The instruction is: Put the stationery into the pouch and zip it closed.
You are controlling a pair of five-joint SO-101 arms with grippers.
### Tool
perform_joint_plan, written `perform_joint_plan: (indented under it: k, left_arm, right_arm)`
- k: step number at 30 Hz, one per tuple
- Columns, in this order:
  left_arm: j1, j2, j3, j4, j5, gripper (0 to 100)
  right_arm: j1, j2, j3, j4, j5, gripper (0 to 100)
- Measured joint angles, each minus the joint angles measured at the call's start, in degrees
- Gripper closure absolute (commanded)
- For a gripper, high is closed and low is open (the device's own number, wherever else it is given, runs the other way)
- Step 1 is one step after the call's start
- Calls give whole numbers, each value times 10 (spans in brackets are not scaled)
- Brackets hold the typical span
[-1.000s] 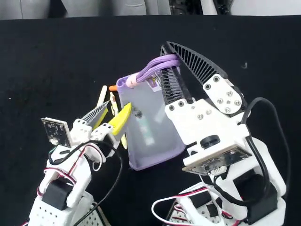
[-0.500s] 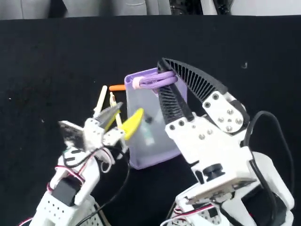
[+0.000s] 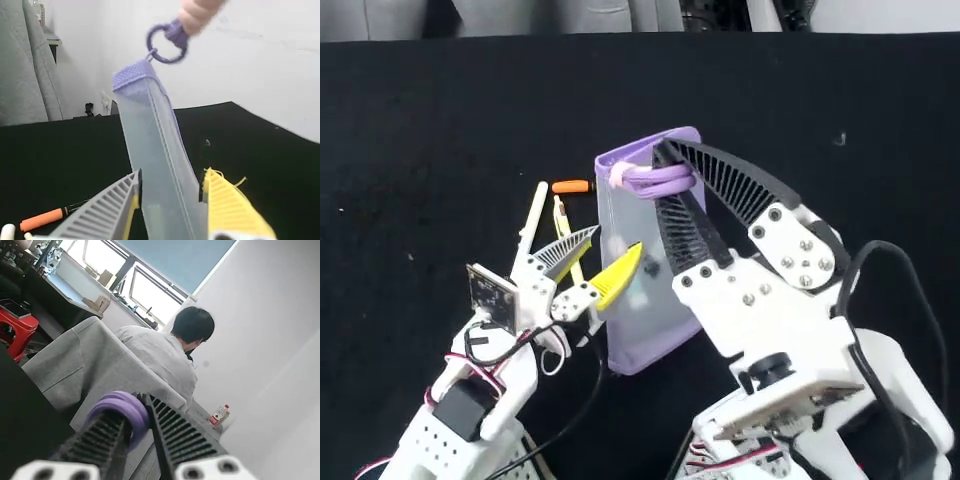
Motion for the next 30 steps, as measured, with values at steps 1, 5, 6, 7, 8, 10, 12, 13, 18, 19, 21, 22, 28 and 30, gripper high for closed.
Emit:
perform_joint_plan:
  k: [1, 5, 6, 7, 8, 10, 12, 13, 18, 19, 21, 22, 28, 30]
  left_arm:
    - [0, 0, 0, 11, -12, 737]
    - [0, 0, -7, 86, -35, 698]
    - [0, 0, -15, 110, -35, 698]
    - [0, 0, -25, 134, -35, 698]
    - [0, 0, -32, 150, -34, 698]
    - [0, 0, -40, 163, -25, 698]
    - [-11, 0, -42, 158, -8, 698]
    - [-23, 0, -41, 149, -2, 698]
    - [-40, 1, -18, 86, 4, 704]
    - [-39, 0, -15, 76, 4, 717]
    - [-30, 0, -15, 58, 4, 749]
    - [-25, 0, -15, 51, 4, 765]
    - [-19, 1, -11, 26, 5, 912]
    - [-17, 1, -11, 26, 6, 977]
  right_arm:
    - [0, -1, -4, 7, 0, 988]
    - [0, -3, -11, 16, 0, 988]
    - [0, -3, -11, 16, 0, 988]
    - [0, -3, -11, 16, 0, 988]
    - [0, -3, -11, 16, 4, 988]
    - [0, -3, -11, 16, 10, 988]
    - [-10, -3, -11, 16, 11, 988]
    - [-18, -3, -11, 19, 11, 988]
    - [-46, -2, -21, 40, 11, 988]
    - [-48, -3, -23, 42, 11, 988]
    - [-52, -3, -27, 44, 11, 988]
    - [-53, -3, -28, 44, 11, 988]
    - [-55, -3, -28, 44, 11, 988]
    - [-55, -3, -28, 44, 13, 988]
